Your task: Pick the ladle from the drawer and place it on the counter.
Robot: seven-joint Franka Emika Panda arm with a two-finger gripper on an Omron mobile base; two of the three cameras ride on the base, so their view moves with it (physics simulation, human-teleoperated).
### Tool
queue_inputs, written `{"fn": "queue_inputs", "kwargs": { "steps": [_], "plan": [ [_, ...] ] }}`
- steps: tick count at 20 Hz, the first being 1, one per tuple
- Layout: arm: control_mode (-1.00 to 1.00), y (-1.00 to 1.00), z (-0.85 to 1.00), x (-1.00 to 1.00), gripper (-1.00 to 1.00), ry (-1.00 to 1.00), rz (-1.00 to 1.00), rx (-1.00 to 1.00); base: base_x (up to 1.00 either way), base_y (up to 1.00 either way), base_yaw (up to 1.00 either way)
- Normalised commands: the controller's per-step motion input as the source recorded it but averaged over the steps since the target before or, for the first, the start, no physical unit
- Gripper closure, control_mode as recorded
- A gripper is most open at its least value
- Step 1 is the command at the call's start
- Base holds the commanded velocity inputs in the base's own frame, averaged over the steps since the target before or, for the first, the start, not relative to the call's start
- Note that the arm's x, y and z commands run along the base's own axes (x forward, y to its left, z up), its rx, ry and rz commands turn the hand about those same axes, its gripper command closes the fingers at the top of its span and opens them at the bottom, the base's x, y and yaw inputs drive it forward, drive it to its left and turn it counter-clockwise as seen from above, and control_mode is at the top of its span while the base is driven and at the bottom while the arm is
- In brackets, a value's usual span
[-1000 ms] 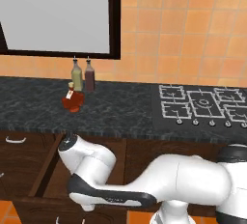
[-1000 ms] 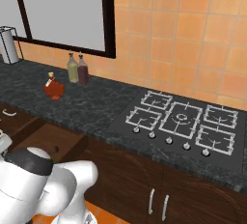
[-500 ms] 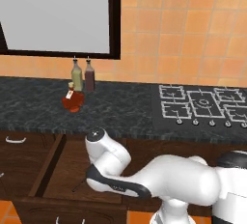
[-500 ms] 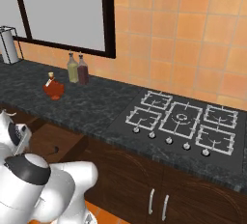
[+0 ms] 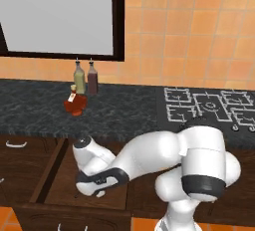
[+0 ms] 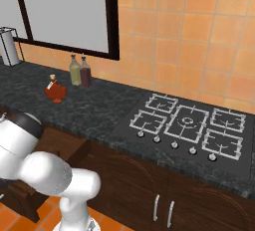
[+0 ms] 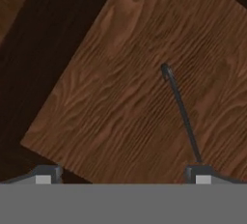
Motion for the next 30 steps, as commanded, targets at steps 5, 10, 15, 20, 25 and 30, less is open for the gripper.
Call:
{"fn": "queue_inputs", "kwargs": {
  "steps": [5, 10, 15, 20, 25, 30],
  "plan": [
    [-1.0, 0.34, -0.32, 0.39, -1.0, 0.06, 0.04, -0.05, 0.0, 0.0, 0.0],
    [-1.0, 0.22, -0.48, 0.18, -1.0, 0.0, 0.04, -0.11, 0.0, 0.0, 0.0],
    [-1.0, 0.29, -0.14, 0.3, -1.0, 0.0, 0.0, -0.06, 0.0, 0.0, 0.0],
    [-1.0, 0.43, 0.0, 0.28, -1.0, 0.05, 0.0, -0.06, 0.0, 0.0, 0.0],
    [-1.0, 0.19, 0.0, 0.29, -1.0, 0.14, 0.0, -0.02, 0.0, 0.0, 0.0],
    [-1.0, 0.02, -0.24, 0.2, -1.0, 0.07, 0.03, -0.05, 0.0, 0.0, 0.0]
  ]
}}
